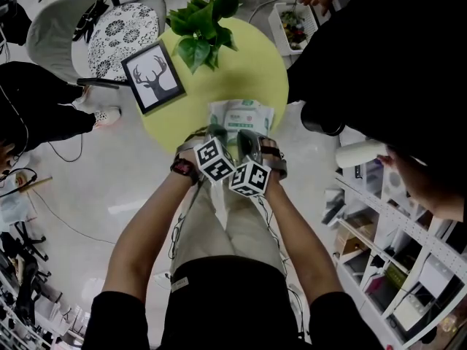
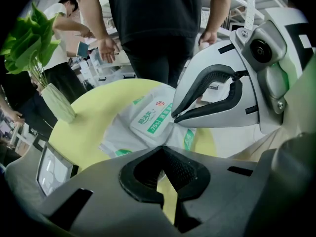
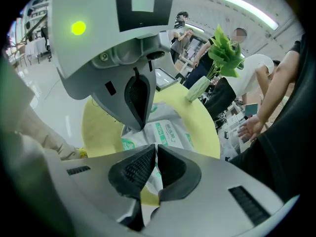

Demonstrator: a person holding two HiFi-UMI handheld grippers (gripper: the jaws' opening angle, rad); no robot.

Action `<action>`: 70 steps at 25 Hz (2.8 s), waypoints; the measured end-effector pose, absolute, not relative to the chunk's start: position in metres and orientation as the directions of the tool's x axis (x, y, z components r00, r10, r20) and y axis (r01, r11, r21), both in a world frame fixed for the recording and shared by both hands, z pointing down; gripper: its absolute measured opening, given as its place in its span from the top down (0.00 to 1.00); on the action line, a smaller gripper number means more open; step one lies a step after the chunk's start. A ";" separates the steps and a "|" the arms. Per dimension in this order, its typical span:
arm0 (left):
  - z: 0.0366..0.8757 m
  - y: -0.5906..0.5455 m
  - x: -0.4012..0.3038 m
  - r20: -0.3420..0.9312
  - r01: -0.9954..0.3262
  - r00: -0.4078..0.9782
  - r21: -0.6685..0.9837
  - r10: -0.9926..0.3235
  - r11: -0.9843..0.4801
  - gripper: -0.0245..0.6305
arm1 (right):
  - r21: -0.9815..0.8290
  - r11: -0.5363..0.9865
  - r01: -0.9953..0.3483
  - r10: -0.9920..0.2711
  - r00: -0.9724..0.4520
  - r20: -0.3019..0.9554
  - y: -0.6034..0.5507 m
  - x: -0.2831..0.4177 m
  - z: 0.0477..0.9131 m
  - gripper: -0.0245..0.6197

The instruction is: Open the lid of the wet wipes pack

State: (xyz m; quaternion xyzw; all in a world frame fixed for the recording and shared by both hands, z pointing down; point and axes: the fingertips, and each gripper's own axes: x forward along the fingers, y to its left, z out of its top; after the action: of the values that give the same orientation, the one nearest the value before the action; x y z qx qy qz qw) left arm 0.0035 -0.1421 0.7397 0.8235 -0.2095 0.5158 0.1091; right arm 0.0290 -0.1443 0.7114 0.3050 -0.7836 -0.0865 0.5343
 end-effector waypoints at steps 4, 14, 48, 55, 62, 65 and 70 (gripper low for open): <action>0.740 -0.144 0.003 0.899 -0.454 0.372 -0.041 -0.231 -0.890 0.94 | 0.449 0.805 -0.387 -0.561 -0.248 0.790 -0.142 0.028 0.711 0.94; 0.741 -0.141 0.003 0.912 -0.459 0.354 -0.023 -0.207 -0.888 0.94 | 0.466 0.798 -0.383 -0.573 -0.241 0.783 -0.144 0.028 0.701 0.95; 0.738 -0.143 0.003 0.883 -0.483 0.415 0.008 -0.221 -0.875 0.94 | 0.462 0.775 -0.431 -0.605 -0.296 0.739 -0.165 0.032 0.675 0.95; 0.737 -0.143 0.003 0.881 -0.484 0.418 0.010 -0.222 -0.875 0.94 | 0.464 0.759 -0.457 -0.623 -0.298 0.724 -0.179 0.035 0.666 0.95; 0.738 -0.142 0.003 0.875 -0.489 0.428 0.015 -0.225 -0.872 0.94 | 0.430 0.769 -0.473 -0.607 -0.330 0.723 -0.185 0.036 0.663 0.95; 0.736 -0.141 0.004 0.872 -0.492 0.433 0.016 -0.229 -0.870 0.94 | 0.408 0.761 -0.505 -0.609 -0.337 0.718 -0.190 0.038 0.659 0.95; 0.735 -0.143 0.002 0.870 -0.497 0.434 0.014 -0.234 -0.868 0.94 | 0.391 0.746 -0.539 -0.617 -0.338 0.711 -0.208 0.039 0.655 0.94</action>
State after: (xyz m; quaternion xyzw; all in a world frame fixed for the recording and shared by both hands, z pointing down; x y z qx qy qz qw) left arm 0.0022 -0.1427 0.7354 0.8358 -0.2187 0.4851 0.1353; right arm 0.0386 -0.2081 0.6551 0.3539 -0.8168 -0.0431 0.4536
